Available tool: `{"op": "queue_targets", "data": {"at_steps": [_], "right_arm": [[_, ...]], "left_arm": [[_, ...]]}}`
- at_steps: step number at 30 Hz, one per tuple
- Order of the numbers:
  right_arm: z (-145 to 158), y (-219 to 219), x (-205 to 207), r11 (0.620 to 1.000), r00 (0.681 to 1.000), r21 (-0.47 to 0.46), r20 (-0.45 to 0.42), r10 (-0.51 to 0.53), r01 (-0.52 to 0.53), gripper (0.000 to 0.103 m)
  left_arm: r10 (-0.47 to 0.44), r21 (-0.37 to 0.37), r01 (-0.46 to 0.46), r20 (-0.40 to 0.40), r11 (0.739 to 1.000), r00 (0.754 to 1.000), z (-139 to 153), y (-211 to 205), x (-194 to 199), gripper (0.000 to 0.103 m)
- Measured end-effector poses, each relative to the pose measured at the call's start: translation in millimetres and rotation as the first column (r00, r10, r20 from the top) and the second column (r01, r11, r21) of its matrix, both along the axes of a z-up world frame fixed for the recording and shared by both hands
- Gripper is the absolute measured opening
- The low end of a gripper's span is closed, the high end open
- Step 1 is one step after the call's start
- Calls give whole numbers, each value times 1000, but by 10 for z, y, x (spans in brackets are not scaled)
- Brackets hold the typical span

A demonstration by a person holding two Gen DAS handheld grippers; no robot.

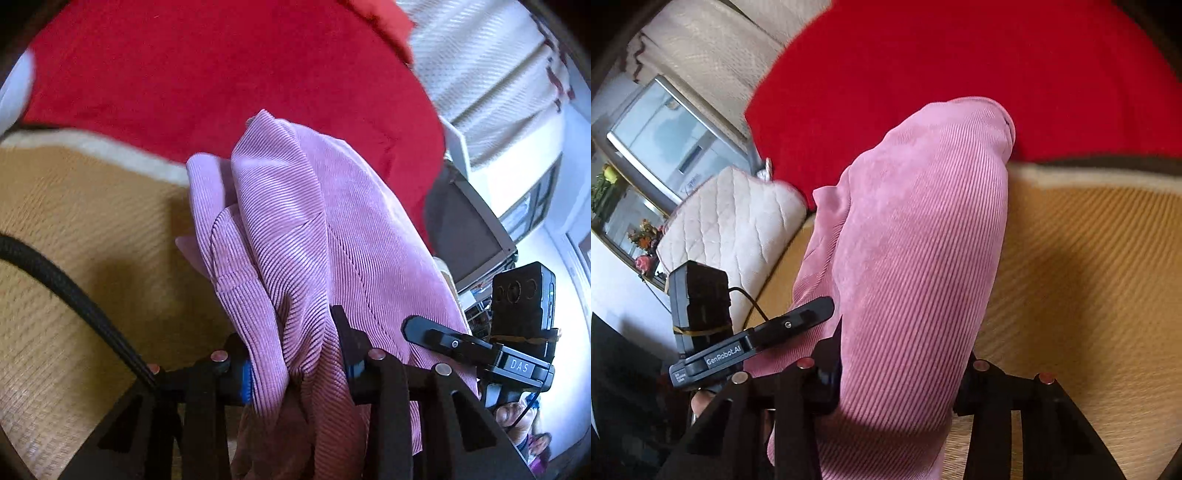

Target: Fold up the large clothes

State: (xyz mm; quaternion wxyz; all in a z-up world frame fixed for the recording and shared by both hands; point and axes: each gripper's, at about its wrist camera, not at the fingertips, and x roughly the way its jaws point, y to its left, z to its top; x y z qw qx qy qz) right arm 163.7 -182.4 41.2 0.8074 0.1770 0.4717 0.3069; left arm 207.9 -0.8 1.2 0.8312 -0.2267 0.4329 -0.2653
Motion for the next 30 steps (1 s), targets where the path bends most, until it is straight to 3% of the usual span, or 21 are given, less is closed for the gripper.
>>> {"op": "queue_targets", "data": {"at_steps": [2,4,6,8,9,10,11,14,16,20,21,23,26,30], "right_arm": [[-2,-231,16,1000,1000,20,9,-17,17,45],[-164,-480,89,997,999,63,-33,-32,34,51],[-535,-684,171,995,990,74,-129,-60,70,58],[-892,-795,148,993,970,20,-221,-106,113,63],[-977,-879,81,989,966,44,-222,-129,142,67],[-959,-989,-12,980,968,107,-204,-145,169,68],[-897,-1061,-83,976,969,113,-183,-165,187,69],[-631,-1222,-305,968,969,75,-85,-231,238,69],[-420,-1243,-501,963,967,79,-32,-254,256,69],[-78,-1013,-925,961,985,227,32,-169,158,70],[-85,-951,-995,947,989,295,24,-144,131,75],[-316,-833,-1004,938,992,322,-43,-117,124,83],[-608,-790,-961,926,985,346,-128,-115,153,77],[-275,-904,-1020,939,987,307,-100,-129,154,78]], "left_arm": [[-7,17,7,0,1000,1000,66,-137,113,39],[-5,77,8,-37,997,999,-75,-319,227,46],[7,176,24,-175,984,985,-440,-500,328,58],[41,141,-16,-176,990,984,-522,-477,326,74],[45,143,-21,-168,990,985,-482,-466,304,74],[56,166,-32,-147,986,988,-407,-457,269,74],[66,200,-43,-109,979,992,-296,-450,221,74],[64,228,-60,-7,972,998,13,-433,-7,74],[60,231,-65,31,971,998,58,-341,-145,74],[38,263,-50,54,963,998,39,-322,-402,74],[36,298,-47,43,953,998,-26,-275,-384,74],[38,351,-39,7,935,999,-182,-284,-340,74],[56,358,-39,-36,933,998,-338,-231,-402,74],[56,334,-45,-23,942,998,-329,-259,-452,74]]}}
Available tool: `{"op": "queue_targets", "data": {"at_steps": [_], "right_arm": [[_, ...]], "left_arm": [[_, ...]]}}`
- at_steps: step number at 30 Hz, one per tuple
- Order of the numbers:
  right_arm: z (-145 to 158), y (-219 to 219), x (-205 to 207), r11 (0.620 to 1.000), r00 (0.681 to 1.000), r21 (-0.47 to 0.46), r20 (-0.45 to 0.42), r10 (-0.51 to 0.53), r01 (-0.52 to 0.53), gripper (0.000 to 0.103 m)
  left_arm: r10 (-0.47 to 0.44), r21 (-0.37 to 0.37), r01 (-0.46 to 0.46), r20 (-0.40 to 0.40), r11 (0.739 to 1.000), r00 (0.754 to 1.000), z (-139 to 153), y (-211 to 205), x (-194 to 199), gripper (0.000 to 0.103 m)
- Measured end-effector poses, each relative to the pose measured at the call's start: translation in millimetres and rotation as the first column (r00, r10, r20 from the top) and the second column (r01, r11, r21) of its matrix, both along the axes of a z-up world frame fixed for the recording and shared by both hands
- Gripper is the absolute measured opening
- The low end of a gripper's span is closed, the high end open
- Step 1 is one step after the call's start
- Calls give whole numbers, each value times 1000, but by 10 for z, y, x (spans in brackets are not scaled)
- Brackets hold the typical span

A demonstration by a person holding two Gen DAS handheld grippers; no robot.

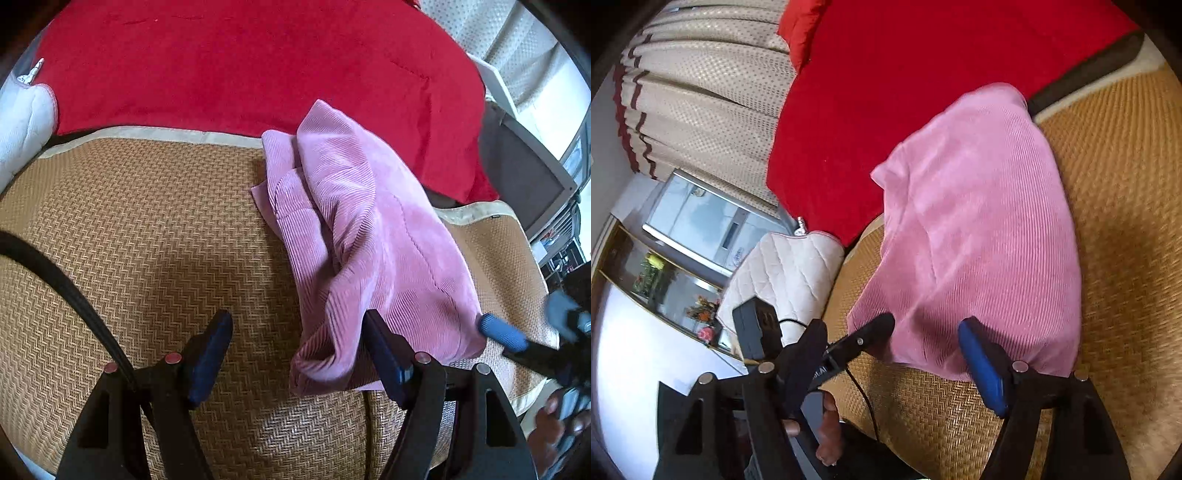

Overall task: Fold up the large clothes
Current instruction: 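Lower the folded coat onto the mat and open both tools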

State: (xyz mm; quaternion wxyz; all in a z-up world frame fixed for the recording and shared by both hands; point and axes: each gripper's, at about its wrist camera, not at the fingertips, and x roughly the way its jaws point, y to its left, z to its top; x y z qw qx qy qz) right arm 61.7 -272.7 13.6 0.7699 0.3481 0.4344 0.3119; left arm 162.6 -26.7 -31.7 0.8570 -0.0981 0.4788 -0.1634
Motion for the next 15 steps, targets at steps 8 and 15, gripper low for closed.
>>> {"op": "queue_targets", "data": {"at_steps": [8,15], "right_arm": [[-163,330,158,1000,1000,-25,-20,3,-4,83],[417,398,-266,957,982,-279,189,-27,80,84]], "left_arm": [[40,-11,-40,-13,999,999,-31,130,-146,74],[136,94,-147,118,985,984,376,143,-468,83]]}}
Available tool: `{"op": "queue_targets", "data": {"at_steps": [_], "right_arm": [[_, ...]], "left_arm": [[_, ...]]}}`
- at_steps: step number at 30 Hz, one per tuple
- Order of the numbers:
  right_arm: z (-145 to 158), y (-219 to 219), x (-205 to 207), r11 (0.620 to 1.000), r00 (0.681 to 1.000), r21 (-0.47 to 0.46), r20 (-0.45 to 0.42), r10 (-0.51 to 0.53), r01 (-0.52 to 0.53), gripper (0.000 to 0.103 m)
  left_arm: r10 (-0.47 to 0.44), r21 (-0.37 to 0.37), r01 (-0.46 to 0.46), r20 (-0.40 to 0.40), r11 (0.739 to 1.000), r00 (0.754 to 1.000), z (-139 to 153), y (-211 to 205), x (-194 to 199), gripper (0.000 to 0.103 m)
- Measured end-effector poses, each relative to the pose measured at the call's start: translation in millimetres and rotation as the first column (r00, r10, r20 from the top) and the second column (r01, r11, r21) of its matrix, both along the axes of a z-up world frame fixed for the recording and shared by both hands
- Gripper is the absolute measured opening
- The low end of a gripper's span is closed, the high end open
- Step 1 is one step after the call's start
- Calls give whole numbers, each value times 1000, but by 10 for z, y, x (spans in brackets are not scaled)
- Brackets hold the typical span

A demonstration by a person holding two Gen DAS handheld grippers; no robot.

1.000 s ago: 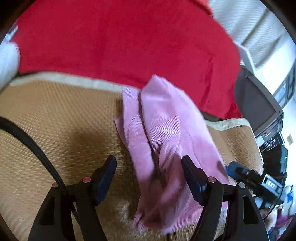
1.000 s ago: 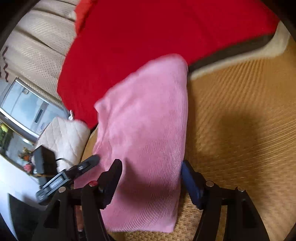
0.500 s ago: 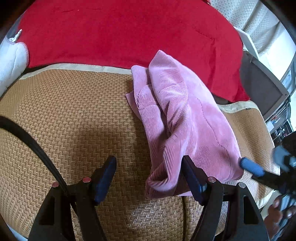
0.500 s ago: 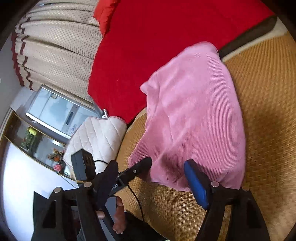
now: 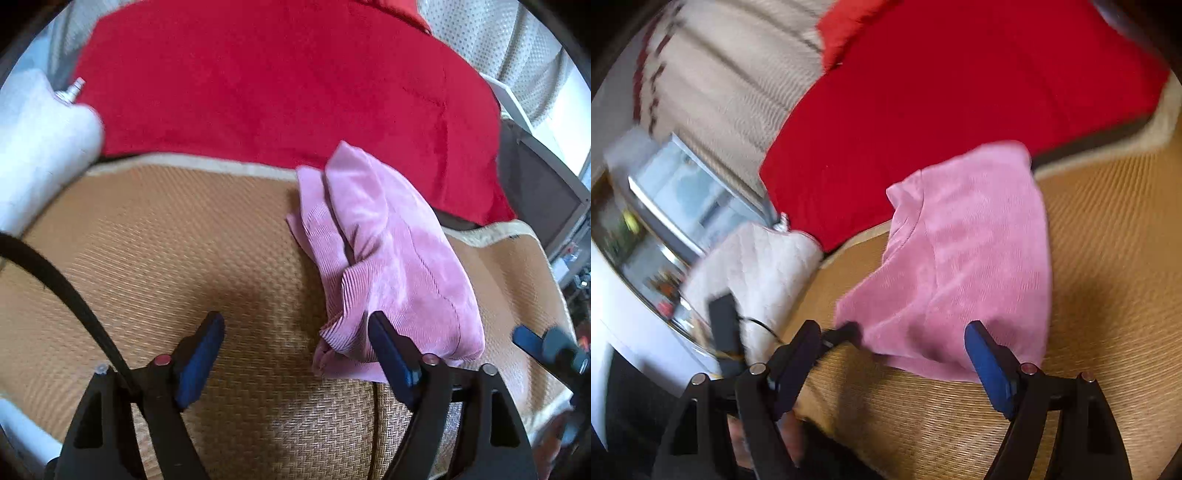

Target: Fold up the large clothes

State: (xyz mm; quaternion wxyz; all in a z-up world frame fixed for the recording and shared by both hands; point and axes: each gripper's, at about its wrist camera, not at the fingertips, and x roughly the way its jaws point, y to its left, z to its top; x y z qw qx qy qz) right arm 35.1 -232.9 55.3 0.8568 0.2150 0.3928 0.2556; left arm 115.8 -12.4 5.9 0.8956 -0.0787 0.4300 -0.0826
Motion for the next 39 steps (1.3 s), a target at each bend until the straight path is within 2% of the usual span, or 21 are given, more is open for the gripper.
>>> {"op": "queue_targets", "data": {"at_steps": [3,6,9,13,19,21,28,32,39], "right_arm": [[78,37,-211,990,998,-131,52,-40,47,88],[101,45,-353,968,995,-235,69,-76,91,103],[123,35,-471,943,990,-310,103,-97,125,103],[182,24,-514,929,987,-341,112,-113,145,103],[263,47,-487,902,986,-403,116,-117,155,103],[280,79,-461,891,986,-426,116,-116,155,103],[217,92,-429,868,984,-463,95,-152,179,103],[203,40,-407,863,979,-462,82,-185,202,103],[194,50,-348,855,976,-471,78,-203,215,103]], "left_arm": [[30,20,-31,40,999,999,150,-14,-145,85],[50,34,-52,69,998,996,279,-31,-293,86],[63,46,-67,93,997,994,375,-58,-439,89],[80,88,-88,98,992,992,452,-161,-466,90],[57,163,-77,123,984,991,577,-309,-528,90],[43,164,-60,105,985,994,580,-351,-521,90],[29,183,-52,122,982,992,606,-405,-500,90],[19,207,-45,127,977,992,611,-452,-510,90],[16,207,-44,137,977,990,629,-482,-508,90]]}}
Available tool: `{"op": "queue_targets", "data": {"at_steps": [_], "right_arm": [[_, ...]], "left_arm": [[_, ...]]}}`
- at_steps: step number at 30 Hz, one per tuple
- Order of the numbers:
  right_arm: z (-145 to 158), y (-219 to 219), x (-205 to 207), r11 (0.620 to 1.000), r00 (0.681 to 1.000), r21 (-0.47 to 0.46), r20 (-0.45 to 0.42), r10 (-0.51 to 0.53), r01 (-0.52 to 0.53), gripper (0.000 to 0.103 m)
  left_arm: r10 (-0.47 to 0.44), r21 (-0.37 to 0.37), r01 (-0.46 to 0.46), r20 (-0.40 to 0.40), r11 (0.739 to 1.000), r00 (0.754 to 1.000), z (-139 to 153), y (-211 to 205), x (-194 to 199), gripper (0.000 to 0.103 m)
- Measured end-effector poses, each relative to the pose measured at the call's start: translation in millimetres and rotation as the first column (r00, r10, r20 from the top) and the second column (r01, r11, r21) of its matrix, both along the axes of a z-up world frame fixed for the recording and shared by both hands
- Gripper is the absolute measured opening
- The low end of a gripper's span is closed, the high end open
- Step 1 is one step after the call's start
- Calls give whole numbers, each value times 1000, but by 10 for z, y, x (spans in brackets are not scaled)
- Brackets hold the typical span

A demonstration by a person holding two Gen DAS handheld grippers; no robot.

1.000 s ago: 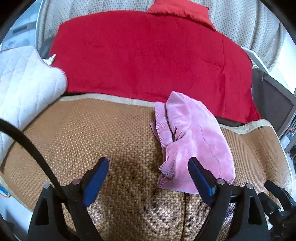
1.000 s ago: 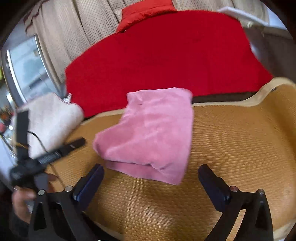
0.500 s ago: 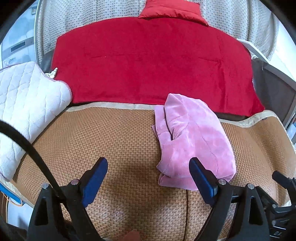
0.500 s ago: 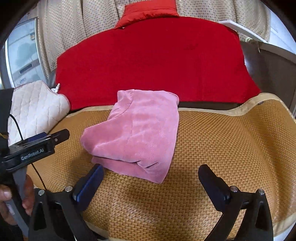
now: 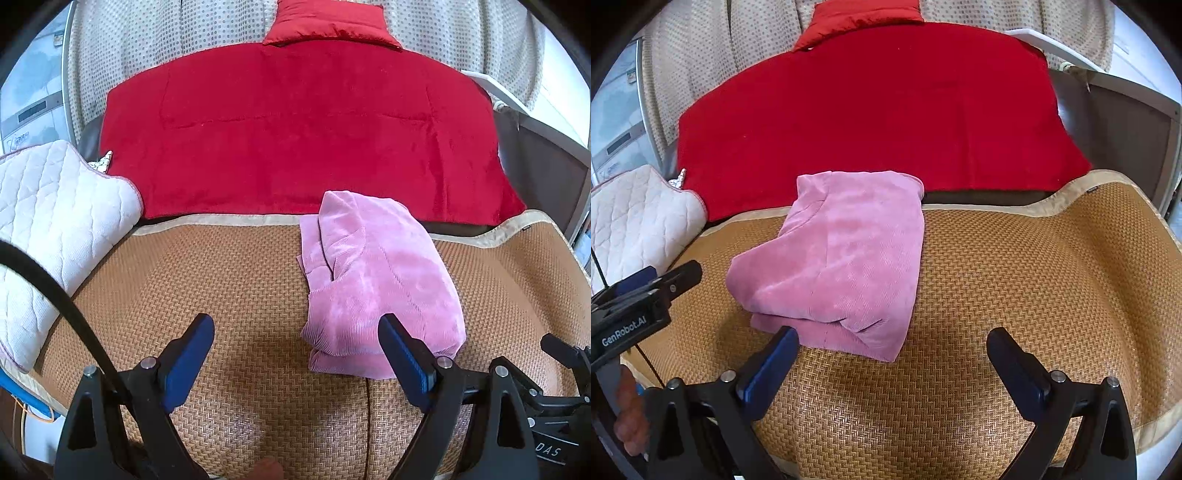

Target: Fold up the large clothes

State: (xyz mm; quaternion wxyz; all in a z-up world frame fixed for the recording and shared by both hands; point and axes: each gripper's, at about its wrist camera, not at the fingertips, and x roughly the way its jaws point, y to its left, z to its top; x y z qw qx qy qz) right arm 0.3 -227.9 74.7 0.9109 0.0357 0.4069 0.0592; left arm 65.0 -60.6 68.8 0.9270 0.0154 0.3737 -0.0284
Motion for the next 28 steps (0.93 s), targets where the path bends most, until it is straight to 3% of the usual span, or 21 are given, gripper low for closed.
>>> {"op": "queue_targets", "data": {"at_steps": [17,28], "right_arm": [[-1,69,50,999,1000,-32,1,-8,8,103],[13,86,59,999,1000,-39,2,-8,8,103]], "left_arm": [[-26,-13,26,-14,1000,1000,-18,-44,96,90],[-60,-12,60,18,998,998,37,-81,101,90]]}}
